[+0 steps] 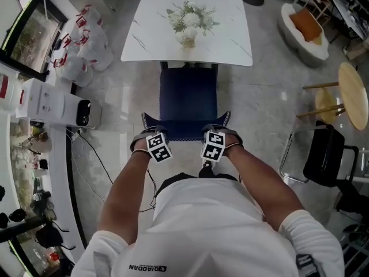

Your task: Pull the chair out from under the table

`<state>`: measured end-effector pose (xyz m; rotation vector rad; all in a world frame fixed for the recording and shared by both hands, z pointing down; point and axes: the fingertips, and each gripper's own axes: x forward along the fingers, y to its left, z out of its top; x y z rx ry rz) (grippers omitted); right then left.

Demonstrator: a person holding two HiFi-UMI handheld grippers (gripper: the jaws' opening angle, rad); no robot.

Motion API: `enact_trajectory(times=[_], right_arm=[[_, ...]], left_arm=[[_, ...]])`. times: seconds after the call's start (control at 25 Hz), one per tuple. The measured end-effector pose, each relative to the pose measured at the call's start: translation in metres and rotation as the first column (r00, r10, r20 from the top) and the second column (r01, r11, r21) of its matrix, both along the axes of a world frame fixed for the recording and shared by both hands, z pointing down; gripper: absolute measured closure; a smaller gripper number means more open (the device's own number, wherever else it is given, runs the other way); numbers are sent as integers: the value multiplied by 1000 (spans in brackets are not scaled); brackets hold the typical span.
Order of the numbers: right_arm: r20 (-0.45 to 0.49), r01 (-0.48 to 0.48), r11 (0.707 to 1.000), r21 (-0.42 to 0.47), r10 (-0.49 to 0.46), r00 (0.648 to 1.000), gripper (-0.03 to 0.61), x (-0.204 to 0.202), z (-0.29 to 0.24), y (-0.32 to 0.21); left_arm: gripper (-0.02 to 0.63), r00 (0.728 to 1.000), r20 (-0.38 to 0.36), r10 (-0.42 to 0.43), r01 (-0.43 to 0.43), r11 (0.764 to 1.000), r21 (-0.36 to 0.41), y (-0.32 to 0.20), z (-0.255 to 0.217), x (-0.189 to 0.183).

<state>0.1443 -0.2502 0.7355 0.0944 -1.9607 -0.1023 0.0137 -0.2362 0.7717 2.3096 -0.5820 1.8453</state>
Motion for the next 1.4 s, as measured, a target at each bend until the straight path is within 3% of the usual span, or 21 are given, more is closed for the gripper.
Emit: enact_trajectory(times=[0.72, 1.4], right_arm=[[-85, -67, 997, 42, 71, 994, 480, 2, 32, 108], [-94, -100, 994, 43, 104, 990, 476, -4, 27, 154]], left_arm=[[505, 995, 68, 71, -69, 997, -27, 103, 30, -4], [506, 996, 60, 63, -58, 996, -75, 156, 26, -8]])
